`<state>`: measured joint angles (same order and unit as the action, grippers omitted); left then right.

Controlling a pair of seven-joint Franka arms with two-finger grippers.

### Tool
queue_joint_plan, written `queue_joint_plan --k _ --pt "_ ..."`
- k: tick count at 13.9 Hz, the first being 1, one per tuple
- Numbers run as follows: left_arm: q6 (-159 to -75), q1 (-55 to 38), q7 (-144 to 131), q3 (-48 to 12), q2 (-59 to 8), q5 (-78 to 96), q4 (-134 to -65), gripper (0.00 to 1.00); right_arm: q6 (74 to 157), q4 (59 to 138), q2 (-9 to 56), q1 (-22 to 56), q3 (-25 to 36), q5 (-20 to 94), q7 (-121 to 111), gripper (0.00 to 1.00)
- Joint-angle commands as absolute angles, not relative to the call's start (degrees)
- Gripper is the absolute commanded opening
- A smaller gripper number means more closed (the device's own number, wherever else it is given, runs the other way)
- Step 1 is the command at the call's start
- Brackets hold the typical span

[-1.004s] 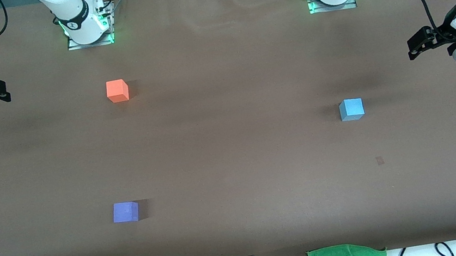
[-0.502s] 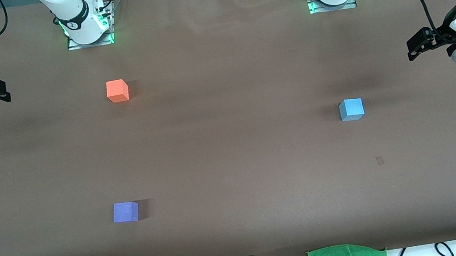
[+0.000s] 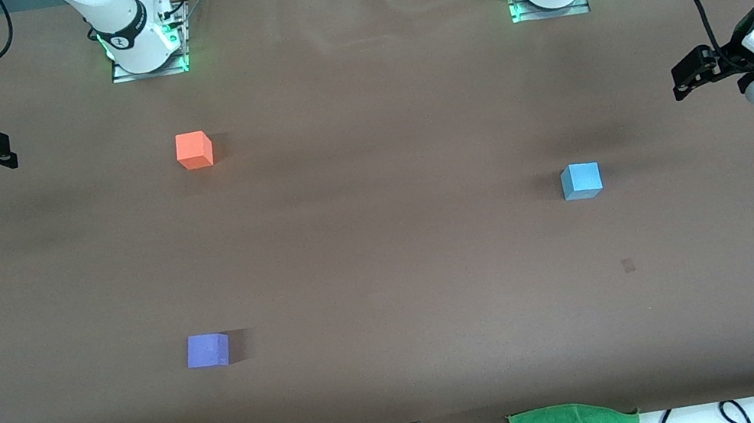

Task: Place blue block between orange and purple blocks
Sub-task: 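Reach the left gripper toward the light-blue cube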

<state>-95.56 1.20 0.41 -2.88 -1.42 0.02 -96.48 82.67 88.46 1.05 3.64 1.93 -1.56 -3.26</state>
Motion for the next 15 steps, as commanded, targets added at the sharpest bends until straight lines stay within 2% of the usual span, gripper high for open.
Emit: queue_joint_plan --k 1,8,12,15 --pt "-94.57 1.06 0.79 -3.16 -2.46 -1.14 -94.92 1.00 82.62 88.07 0.97 3.08 1.76 -0.97 -4.04 1.00" --pt "-94.57 0.62 0.96 -3.25 -4.65 -1.23 -94.92 1.00 82.62 88.07 0.97 3.08 1.76 -0.97 -4.04 1.00" --pt "-93.69 -0.70 0.70 -3.51 -11.32 -0.97 -94.83 1.00 82.62 88.07 0.97 3.08 1.76 -0.97 -4.04 1.00" --pt "-98.95 -3.07 0.09 -3.60 -17.73 -1.14 -95.10 1.00 82.62 88.07 0.97 3.08 1.76 -0.97 -4.04 1.00"
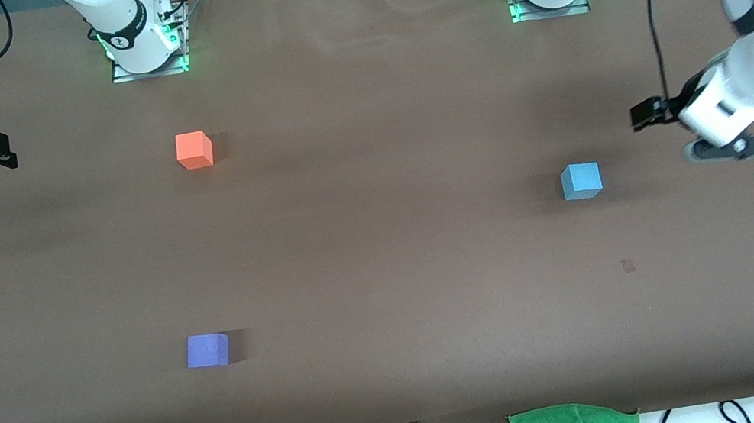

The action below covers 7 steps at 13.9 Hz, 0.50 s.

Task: Place blue block between orange and purple blocks
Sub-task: 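Lower the left gripper and close it on the blue cube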

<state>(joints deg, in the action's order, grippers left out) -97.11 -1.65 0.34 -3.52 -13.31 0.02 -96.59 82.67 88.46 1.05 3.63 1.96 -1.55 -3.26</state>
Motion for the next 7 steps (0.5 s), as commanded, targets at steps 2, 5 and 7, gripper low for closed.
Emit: queue_joint_plan --k 2,5,7 --pt "-103.86 -3.08 -0.44 -3.60 -21.16 -0.97 -95.97 1.00 82.62 88.07 0.97 3.08 1.84 -0.97 -4.04 1.00" --pt "-109.31 -3.25 -0.44 -3.69 -23.99 -0.97 -98.51 1.00 82.62 88.07 0.97 3.08 1.84 -0.97 -4.04 1.00" --pt "-116.86 -3.34 -0.53 -3.69 -23.91 -0.97 -104.91 1.00 82.62 88.07 0.97 3.08 1.76 -0.97 -4.04 1.00"
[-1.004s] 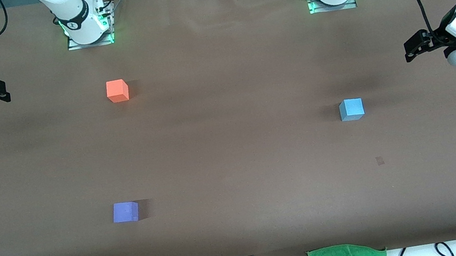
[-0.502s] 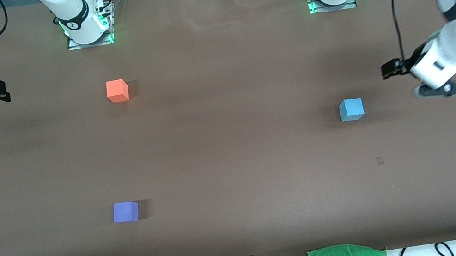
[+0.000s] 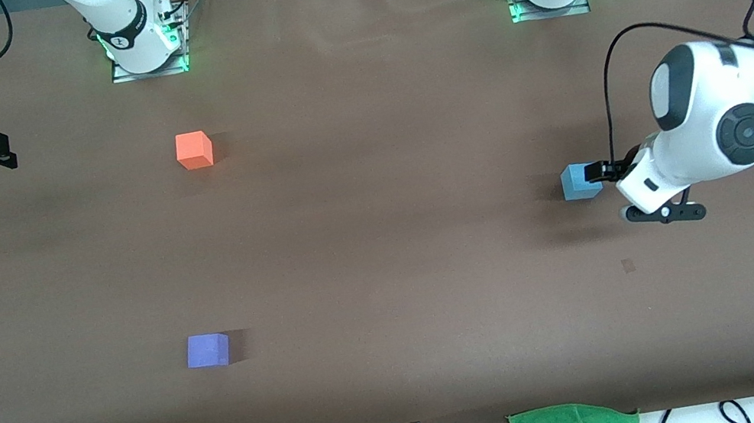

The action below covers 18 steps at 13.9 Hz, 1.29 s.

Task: Place blue block between orange and purple blocks
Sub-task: 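Lower the left gripper and close it on the blue cube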

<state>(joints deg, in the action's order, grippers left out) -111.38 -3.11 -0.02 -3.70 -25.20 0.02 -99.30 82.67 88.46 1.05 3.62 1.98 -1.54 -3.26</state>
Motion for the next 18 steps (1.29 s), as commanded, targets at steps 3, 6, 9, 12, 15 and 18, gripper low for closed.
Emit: queue_joint_plan --k 3,6,9,12,15,18 --pt "-127.33 -3.25 -0.61 -3.60 -24.26 -1.05 -111.69 1.00 82.62 88.07 0.97 3.08 1.84 -0.97 -4.04 1.00" --pt "-128.14 -3.34 -2.55 -3.69 -24.26 -1.14 -114.07 1.00 82.62 88.07 0.97 3.08 1.85 -0.97 -4.04 1.00" --pt "-130.33 -3.34 -2.72 -3.78 -25.13 -1.06 -115.92 1.00 82.62 88.07 0.97 3.08 1.85 -0.97 -4.04 1.00" --pt "-131.92 -3.43 -5.09 -4.39 -26.80 -0.70 -116.72 1.00 82.71 88.07 0.97 3.08 1.76 -0.97 -4.04 1.00" --pt "-133.33 -3.43 -5.19 -4.83 -27.60 -0.70 -116.72 0.58 82.71 88.07 0.97 3.08 1.85 -0.88 -4.04 1.00" --pt "-132.81 -3.51 -6.24 -5.01 -27.34 -0.79 -116.37 0.22 82.71 88.07 0.97 3.08 1.85 -0.97 -4.04 1.00"
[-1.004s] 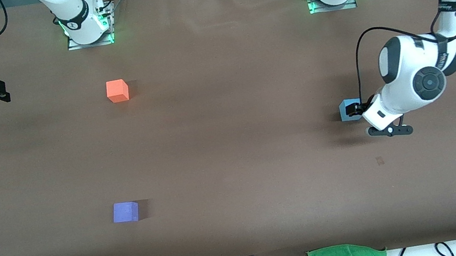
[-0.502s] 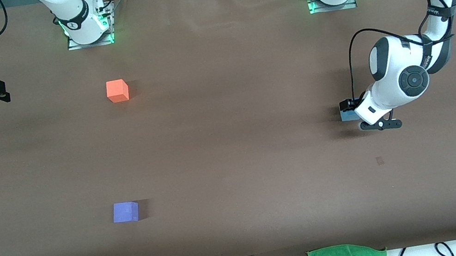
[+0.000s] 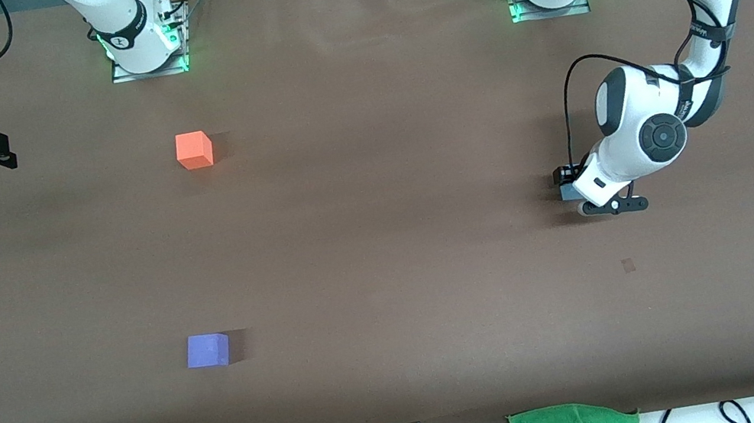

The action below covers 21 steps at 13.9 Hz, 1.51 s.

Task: Place blue block between orange and purple blocks
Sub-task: 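Carry the blue cube with the left gripper toward the table middle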

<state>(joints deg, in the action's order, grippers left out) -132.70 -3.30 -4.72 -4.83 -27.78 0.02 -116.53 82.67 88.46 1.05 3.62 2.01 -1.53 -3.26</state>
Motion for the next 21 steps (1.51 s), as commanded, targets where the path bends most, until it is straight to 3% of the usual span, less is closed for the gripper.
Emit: queue_joint_plan --k 1,3,6,8,13,18,20,21 --pt "-132.54 -3.43 -6.07 -5.44 -26.90 -0.79 -116.02 0.22 82.71 88.07 0.97 3.08 1.85 -0.97 -4.04 1.00" --pt "-129.05 -3.52 -5.97 -6.41 -25.49 -0.97 -112.27 0.20 82.71 88.07 0.97 3.08 1.85 -0.88 -4.04 1.00" --pt "-109.75 -6.31 -7.72 -11.51 -27.15 -0.71 -94.54 0.15 82.71 88.07 0.97 3.08 1.85 -0.53 -4.04 1.00" --pt "-105.30 -11.75 -15.07 -11.69 -27.60 -0.44 -89.14 0.15 82.71 88.07 0.97 2.99 1.85 -0.53 -4.04 1.00" --pt "-109.24 -28.98 -35.83 -11.69 -35.92 -0.53 -84.74 0.15 82.79 88.07 1.05 2.99 1.93 0.52 -4.04 1.00" --pt "-121.98 -33.83 -39.36 -11.60 -42.79 -0.62 -84.37 0.17 83.05 88.07 1.14 2.99 1.85 0.70 -4.04 1.00" --pt "-125.40 -34.19 -41.83 -11.43 -44.82 -1.32 -84.20 0.24 83.15 88.07 1.84 3.08 1.85 1.23 -4.04 1.00" --pt "-126.38 -34.10 -41.84 -11.43 -45.43 -1.32 -84.29 0.36 83.23 87.98 2.28 3.16 1.76 1.14 -4.13 1.00"
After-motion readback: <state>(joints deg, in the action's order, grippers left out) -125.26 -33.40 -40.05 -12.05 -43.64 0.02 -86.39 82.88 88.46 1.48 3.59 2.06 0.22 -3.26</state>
